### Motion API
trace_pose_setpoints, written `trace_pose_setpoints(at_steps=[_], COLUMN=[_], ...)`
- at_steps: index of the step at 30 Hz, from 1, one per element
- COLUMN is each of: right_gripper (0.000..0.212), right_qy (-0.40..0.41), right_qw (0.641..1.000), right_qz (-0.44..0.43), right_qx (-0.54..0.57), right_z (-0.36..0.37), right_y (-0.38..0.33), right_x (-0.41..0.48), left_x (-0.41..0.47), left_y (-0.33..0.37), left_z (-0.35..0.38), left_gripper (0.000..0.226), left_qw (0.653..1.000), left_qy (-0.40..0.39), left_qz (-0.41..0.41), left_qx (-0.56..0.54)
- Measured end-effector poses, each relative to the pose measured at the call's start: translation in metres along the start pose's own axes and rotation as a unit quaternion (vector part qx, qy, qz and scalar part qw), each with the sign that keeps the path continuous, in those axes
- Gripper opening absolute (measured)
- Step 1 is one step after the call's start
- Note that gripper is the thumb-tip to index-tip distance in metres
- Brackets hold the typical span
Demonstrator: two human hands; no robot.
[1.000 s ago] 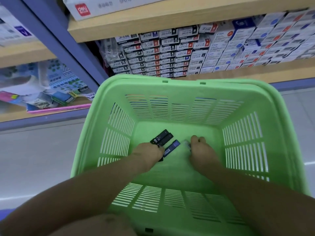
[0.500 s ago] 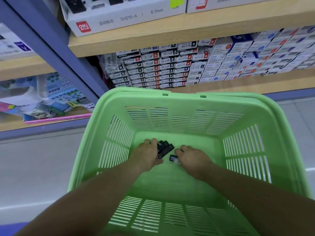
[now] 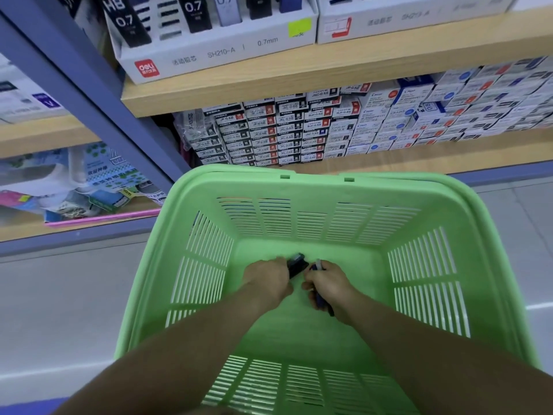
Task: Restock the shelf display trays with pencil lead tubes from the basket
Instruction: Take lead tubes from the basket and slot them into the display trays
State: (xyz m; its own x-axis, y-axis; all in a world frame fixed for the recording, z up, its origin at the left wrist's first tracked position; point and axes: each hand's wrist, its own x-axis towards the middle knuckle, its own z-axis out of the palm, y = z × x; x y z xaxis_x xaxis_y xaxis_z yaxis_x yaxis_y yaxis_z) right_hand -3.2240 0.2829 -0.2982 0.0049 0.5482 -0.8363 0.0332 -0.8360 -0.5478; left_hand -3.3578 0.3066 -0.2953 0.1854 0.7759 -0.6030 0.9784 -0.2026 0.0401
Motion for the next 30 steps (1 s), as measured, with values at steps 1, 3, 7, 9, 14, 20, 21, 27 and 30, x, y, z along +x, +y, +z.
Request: trace_pose_setpoints(at_steps=[1, 3, 7, 9, 14, 20, 21, 27, 30], right_gripper=[0.007, 0.022, 0.027, 0.020, 0.019, 0.019, 0.017, 0.050, 0.031], right_qy=[0.004, -0.003, -0.048, -0.077, -0.139, -0.205, -0.228, -0.355, -0.361], right_qw=[1.000, 0.999, 0.994, 0.990, 0.980, 0.966, 0.957, 0.906, 0.899], right_qz=[-0.004, -0.015, -0.019, -0.029, -0.087, -0.137, -0.144, -0.181, -0.228], right_qx=[0.014, 0.037, 0.097, 0.116, 0.115, 0.085, 0.105, 0.139, 0.101], right_z=[0.002, 0.007, 0.011, 0.012, 0.014, 0.015, 0.015, -0.002, -0.018], right_y=[0.001, 0.001, -0.014, -0.027, -0.065, -0.118, -0.128, -0.186, -0.217], right_x=[-0.001, -0.004, -0.017, -0.030, -0.069, -0.129, -0.140, -0.185, -0.203], left_x=[0.001, 0.000, -0.014, -0.031, -0.094, -0.142, -0.148, -0.173, -0.177], left_y=[-0.001, -0.003, -0.003, -0.001, -0.011, -0.039, -0.040, -0.026, -0.021], left_z=[0.001, 0.001, -0.020, -0.040, -0.113, -0.176, -0.187, -0.248, -0.271], left_gripper=[0.029, 0.027, 0.026, 0.028, 0.010, 0.035, 0.040, 0.047, 0.037], left_qw=[1.000, 0.991, 0.963, 0.949, 0.939, 0.920, 0.898, 0.777, 0.718], left_qy=[-0.010, -0.032, -0.058, -0.066, -0.063, 0.142, 0.174, 0.238, 0.326], left_qz=[0.012, 0.057, 0.072, 0.088, 0.114, 0.051, 0.043, 0.116, 0.116], left_qx=[-0.018, -0.114, -0.253, -0.297, -0.319, -0.362, -0.402, -0.571, -0.604])
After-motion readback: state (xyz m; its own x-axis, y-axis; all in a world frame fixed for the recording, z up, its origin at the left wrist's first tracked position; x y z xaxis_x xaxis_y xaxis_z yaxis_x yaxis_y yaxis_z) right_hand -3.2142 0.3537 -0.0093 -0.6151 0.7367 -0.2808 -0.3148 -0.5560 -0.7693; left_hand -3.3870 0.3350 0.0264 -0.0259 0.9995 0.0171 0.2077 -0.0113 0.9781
